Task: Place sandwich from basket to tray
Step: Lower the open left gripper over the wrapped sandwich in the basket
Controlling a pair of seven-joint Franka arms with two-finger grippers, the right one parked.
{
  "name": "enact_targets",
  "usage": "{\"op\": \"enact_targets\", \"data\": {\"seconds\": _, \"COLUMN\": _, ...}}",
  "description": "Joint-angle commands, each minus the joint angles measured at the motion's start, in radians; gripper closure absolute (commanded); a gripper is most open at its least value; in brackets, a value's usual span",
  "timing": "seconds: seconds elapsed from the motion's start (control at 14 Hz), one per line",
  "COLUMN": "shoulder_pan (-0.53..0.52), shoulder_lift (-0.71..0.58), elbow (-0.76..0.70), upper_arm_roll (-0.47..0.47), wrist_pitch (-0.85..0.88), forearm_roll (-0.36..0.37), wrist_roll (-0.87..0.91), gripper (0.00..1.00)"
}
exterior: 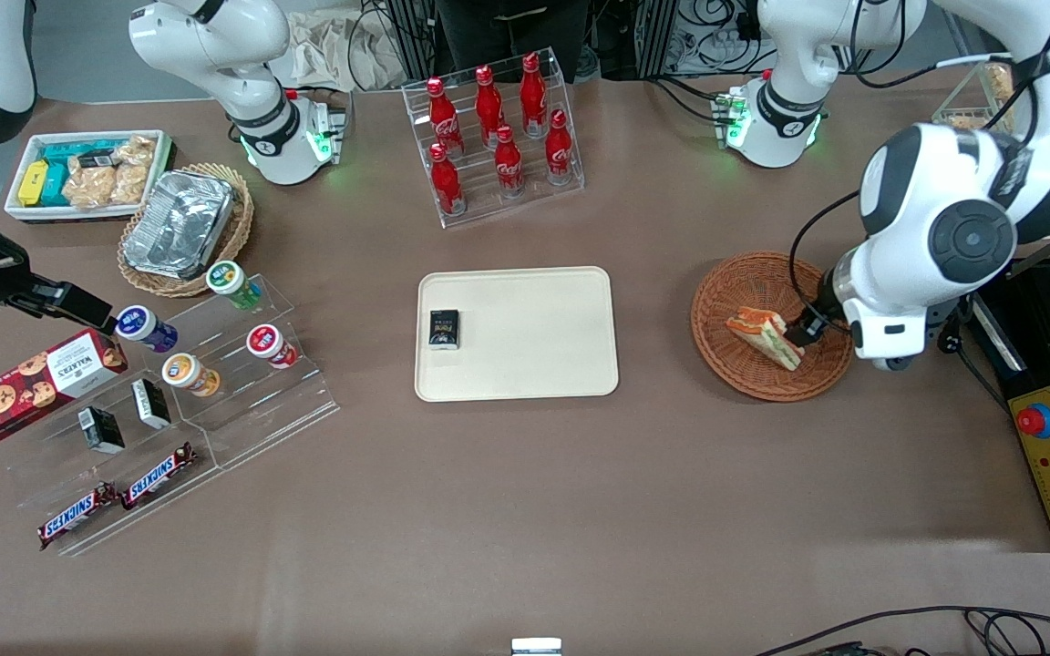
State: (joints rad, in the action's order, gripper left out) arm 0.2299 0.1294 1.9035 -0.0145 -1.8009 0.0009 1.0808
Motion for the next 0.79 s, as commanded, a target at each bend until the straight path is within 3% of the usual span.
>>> {"op": "enact_targets", "data": {"seconds": 0.0, "shoulder_pan": 0.003, "shoulder_lift": -0.014, "elbow": 0.1, "upper_arm_roll": -0.001, "wrist_pitch": -0.101, "forearm_roll": 0.01, "wrist_roll": 0.044, "gripper": 0.01}}
{"op": "enact_targets", "data": {"seconds": 0.71, "shoulder_pan": -0.004, "shoulder_lift": 0.067, "elbow": 0.259, "upper_arm_roll": -0.002, "wrist_pitch": -0.434, "forearm_roll": -0.015, "wrist_roll": 0.146, "gripper": 0.01}}
